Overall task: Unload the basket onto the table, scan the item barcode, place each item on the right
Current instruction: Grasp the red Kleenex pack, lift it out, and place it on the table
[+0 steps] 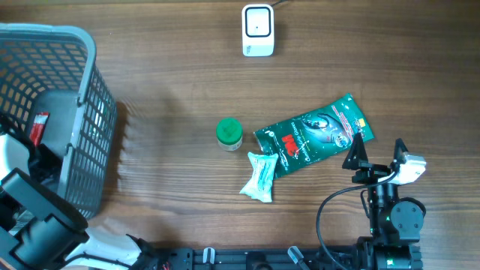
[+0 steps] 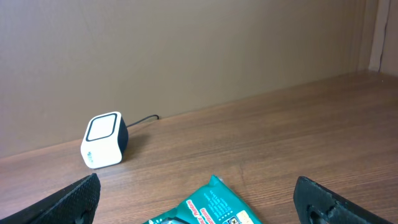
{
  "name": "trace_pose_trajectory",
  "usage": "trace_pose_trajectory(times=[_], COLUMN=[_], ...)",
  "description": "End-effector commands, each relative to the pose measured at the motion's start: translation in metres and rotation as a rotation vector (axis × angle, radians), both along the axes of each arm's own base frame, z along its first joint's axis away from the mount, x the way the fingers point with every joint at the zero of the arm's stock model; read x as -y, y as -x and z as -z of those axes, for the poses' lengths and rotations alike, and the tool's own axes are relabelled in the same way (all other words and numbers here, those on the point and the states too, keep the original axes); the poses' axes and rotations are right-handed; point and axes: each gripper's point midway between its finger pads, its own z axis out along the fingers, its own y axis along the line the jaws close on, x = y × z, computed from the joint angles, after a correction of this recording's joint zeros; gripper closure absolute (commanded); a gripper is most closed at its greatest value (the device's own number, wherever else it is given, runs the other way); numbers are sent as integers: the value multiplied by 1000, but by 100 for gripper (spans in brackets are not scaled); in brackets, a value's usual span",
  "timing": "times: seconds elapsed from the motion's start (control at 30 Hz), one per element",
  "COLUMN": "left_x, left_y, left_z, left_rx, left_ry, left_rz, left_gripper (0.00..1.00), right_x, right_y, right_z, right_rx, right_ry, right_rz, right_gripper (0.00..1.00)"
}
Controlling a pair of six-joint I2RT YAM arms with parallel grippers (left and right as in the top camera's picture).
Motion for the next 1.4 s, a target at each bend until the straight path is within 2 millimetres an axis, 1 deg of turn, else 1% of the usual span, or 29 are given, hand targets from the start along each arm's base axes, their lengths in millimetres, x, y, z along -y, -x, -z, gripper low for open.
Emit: trace_pose_trajectory(times=[0.0,0.07,0.1,0.13,0.17,0.33,0.43,0.5,0.53,0.57,0.6,0.67,0.73,0.77,0.8,0.83,0.87,0.9,0.97,1.0,1.03,1.07,1.1,1.13,1.17,1.23,1.27,1.3,1.37], left_x=[0,2,2,2,2,0,-5,-8,-7,-3,1,17,44,58,75,87,106,136,178,196,221,251,279,311,324,354,366,374,389], left_y=[-5,-7,-7,-7,-7,-9,-19,-31,-41,-55,-65,-91,-120,-130,-141,-147,-155,-160,-155,-151,-145,-138,-129,-115,-108,-87,-74,-65,-50], left_z=[-1,-1,-1,-1,-1,-3,-21,-41,-55,-73,-84,-113,-147,-163,-183,-197,-222,-260,-299,-311,-323,-330,-331,-323,-317,-290,-269,-251,-214], left_rx=[-34,-33,-34,-35,-35,-28,-7,21,45,89,122,225,352,405,468,508,570,652,752,792,836,864,869,831,799,680,593,527,416], left_ry=[-27,-27,-26,-26,-26,-32,-51,-76,-89,-97,-96,-85,-62,-52,-46,-47,-65,-103,-129,-123,-97,-46,7,67,98,197,257,298,355], left_rz=[31,37,38,37,37,38,45,60,76,104,124,185,272,311,364,400,456,536,637,664,704,771,846,932,969,1012,990,967,928], left_gripper=[58,76,82,92,96,96,96,96,96,96,96,96,96,96,96,96,96,96,96,96,96,96,96,96,96,96,96,96,96], right_x=[-3,-3,-2,-3,-3,-3,-3,-3,-2,-3,-3,-3,-3,-3,-3,-3,-3,-3,-3,-3,-3,-3,-3,-3,-3,-2,-3,-3,-3], right_y=[0,0,0,0,0,0,0,0,0,0,0,0,0,0,0,0,0,0,0,0,0,0,0,0,0,0,0,0,0], right_z=[-2,-2,-2,-2,-2,-2,-2,-2,-2,-2,-2,-2,-2,-2,-2,-2,-2,-2,-2,-2,-2,-2,-2,-2,-2,-2,-2,-2,-2], right_rx=[9,9,9,9,9,9,9,9,9,9,9,9,9,9,9,9,9,9,9,9,9,9,9,9,9,9,9,9,9], right_ry=[17,17,17,17,17,17,17,17,17,17,17,17,17,17,17,17,17,17,17,17,17,17,17,17,17,17,17,17,17], right_rz=[-13,-13,-13,-13,-13,-13,-13,-13,-13,-13,-13,-13,-13,-13,-13,-13,-13,-13,-13,-13,-13,-13,-13,-13,-13,-13,-13,-13,-13], right_gripper=[0,0,0,0,0,0,0,0,0,0,0,0,0,0,0,0,0,0,0,0,0,0,0,0,0,0,0,0,0])
